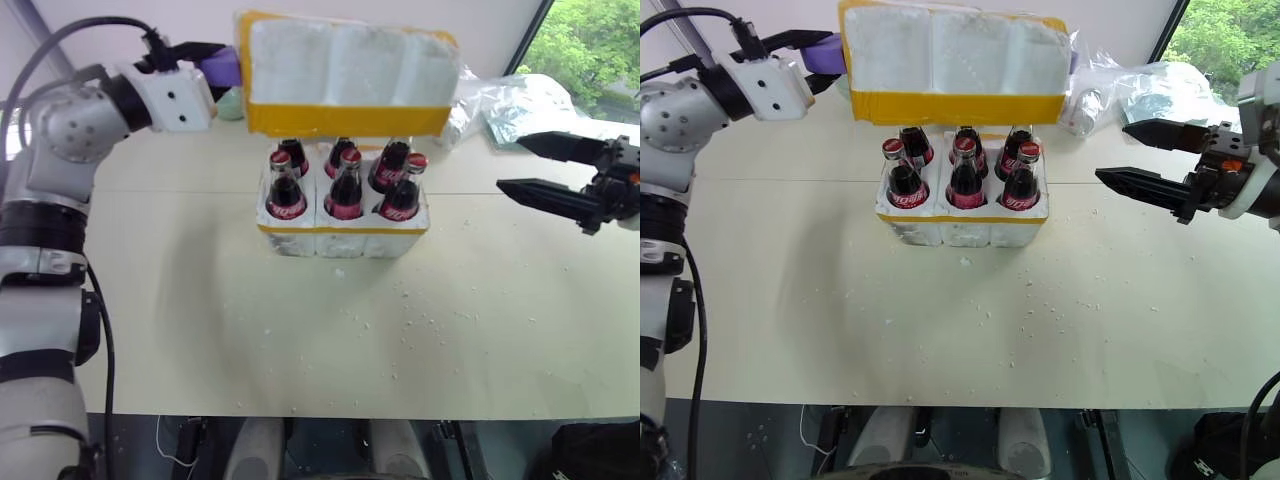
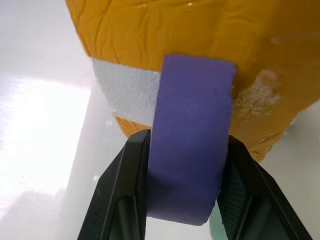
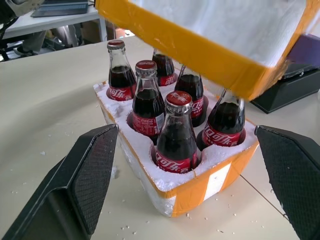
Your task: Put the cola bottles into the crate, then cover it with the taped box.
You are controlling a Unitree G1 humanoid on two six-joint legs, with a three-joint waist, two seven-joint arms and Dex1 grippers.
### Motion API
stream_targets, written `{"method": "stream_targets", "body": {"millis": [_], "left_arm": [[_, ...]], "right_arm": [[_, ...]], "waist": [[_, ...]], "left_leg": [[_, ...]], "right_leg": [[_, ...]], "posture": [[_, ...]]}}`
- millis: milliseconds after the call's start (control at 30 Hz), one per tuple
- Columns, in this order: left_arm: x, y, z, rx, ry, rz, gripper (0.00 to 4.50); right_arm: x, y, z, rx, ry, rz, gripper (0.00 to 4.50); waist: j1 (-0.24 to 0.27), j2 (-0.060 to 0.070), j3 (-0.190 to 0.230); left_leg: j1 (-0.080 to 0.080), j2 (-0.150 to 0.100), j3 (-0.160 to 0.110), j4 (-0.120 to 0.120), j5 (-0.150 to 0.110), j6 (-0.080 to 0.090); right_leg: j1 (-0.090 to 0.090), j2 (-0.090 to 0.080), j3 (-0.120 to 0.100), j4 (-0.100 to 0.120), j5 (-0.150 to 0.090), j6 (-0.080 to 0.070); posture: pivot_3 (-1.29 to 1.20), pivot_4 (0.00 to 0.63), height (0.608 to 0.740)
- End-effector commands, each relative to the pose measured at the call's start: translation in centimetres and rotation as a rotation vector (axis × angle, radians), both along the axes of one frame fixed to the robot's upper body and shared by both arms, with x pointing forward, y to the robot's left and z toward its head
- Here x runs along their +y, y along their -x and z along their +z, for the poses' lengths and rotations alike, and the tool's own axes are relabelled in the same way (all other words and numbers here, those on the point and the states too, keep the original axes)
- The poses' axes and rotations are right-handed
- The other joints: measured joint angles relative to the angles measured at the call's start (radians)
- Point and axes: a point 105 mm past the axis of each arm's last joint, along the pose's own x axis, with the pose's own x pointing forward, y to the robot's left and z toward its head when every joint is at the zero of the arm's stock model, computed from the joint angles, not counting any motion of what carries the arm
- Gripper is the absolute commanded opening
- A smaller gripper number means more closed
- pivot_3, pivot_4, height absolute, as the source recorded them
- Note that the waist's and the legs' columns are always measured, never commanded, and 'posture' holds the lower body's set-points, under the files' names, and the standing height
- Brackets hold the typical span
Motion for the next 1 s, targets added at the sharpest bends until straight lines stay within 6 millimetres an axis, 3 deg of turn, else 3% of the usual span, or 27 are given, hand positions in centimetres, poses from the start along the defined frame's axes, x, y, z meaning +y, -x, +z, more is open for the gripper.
{"method": "stream_targets", "body": {"millis": [33,300,533,767,1000], "left_arm": [[0.2,1.3,3.5,-0.123,0.067,-0.023,1.78],[0.4,1.9,4.5,-0.182,0.099,-0.034,1.78],[-0.9,3.7,4.1,-0.179,0.095,-0.176,1.78],[0.2,2.6,0.8,-0.077,-0.014,-0.130,1.78],[1.0,1.5,-1.2,-0.045,-0.045,-0.072,1.78]], "right_arm": [[-0.1,0.9,1.5,-0.061,0.008,-0.001,4.50],[-0.1,0.9,1.5,-0.063,0.010,0.003,4.50],[-0.3,0.8,1.4,-0.058,0.015,0.005,4.50],[-0.3,0.8,1.5,-0.059,0.018,0.008,4.50],[-0.4,1.0,1.6,-0.058,0.005,0.003,4.50]], "waist": [[-0.001,0.000,0.000],[-0.001,0.000,0.000],[-0.001,0.000,0.000],[-0.003,0.000,0.000],[-0.001,0.000,0.000]], "left_leg": [[0.000,0.000,0.000,0.000,0.000,0.000],[0.001,0.000,0.000,0.000,0.000,0.000],[0.001,0.000,0.000,0.000,0.000,0.000],[0.001,0.000,0.000,0.000,0.000,0.000],[0.001,0.000,0.001,0.000,0.000,0.000]], "right_leg": [[0.000,0.000,0.000,0.000,0.000,0.000],[0.000,0.000,0.000,0.001,0.000,0.000],[0.000,0.000,0.000,0.000,0.000,0.000],[0.000,0.000,0.001,0.001,0.000,0.000],[0.000,0.000,0.001,0.001,0.000,0.000]], "posture": [[0.00,0.150,0.737],[0.00,0.150,0.737],[0.00,0.150,0.737],[0.00,0.150,0.737],[0.00,0.150,0.737]]}}
